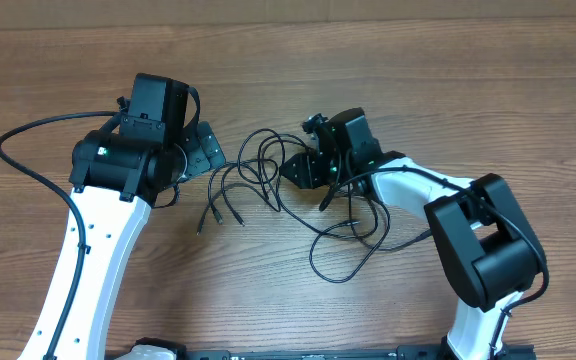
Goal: Untangle cables
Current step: 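Move the right gripper left over the loose cables on the table, then lower the right gripper and close it on one black cable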
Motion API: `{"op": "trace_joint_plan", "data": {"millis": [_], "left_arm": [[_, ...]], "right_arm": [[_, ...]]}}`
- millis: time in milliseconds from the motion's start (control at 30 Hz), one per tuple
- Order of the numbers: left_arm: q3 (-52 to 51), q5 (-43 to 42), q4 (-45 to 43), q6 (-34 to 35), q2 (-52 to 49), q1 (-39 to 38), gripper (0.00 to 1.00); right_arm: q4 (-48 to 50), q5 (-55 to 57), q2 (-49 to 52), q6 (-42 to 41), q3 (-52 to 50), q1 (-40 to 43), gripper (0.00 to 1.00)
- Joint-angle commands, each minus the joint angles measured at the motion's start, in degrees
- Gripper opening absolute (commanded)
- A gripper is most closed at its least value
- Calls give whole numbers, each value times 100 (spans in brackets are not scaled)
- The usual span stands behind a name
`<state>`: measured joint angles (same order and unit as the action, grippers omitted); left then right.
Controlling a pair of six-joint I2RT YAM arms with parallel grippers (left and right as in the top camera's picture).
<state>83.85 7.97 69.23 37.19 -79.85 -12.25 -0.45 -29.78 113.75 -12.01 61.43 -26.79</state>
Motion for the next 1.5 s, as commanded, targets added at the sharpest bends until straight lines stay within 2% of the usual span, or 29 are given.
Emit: {"op": "trace_joint_plan", "data": {"millis": [0,167,267,533,1200,1367,1433,1467], "left_arm": [[92,101,-7,50,-52,24,100],[94,101,-7,50,-52,24,100],[94,101,-7,50,-52,24,100],[94,101,-7,50,-52,24,100],[94,101,-7,50,-52,24,100],[94,101,-7,50,-52,24,100],[94,101,-7,50,-52,24,100],[94,101,-7,50,-52,24,100]], "right_arm": [[149,-66,136,-22,-31,-243,54],[284,225,136,-24,-31,-398,54],[308,278,136,-24,-31,-404,51],[568,278,136,-26,-31,-407,27],[981,278,295,-157,-31,-407,27],[1202,280,516,-433,-31,-426,27],[1294,275,586,-455,-31,-435,25],[1303,278,592,-452,-31,-435,21]]}}
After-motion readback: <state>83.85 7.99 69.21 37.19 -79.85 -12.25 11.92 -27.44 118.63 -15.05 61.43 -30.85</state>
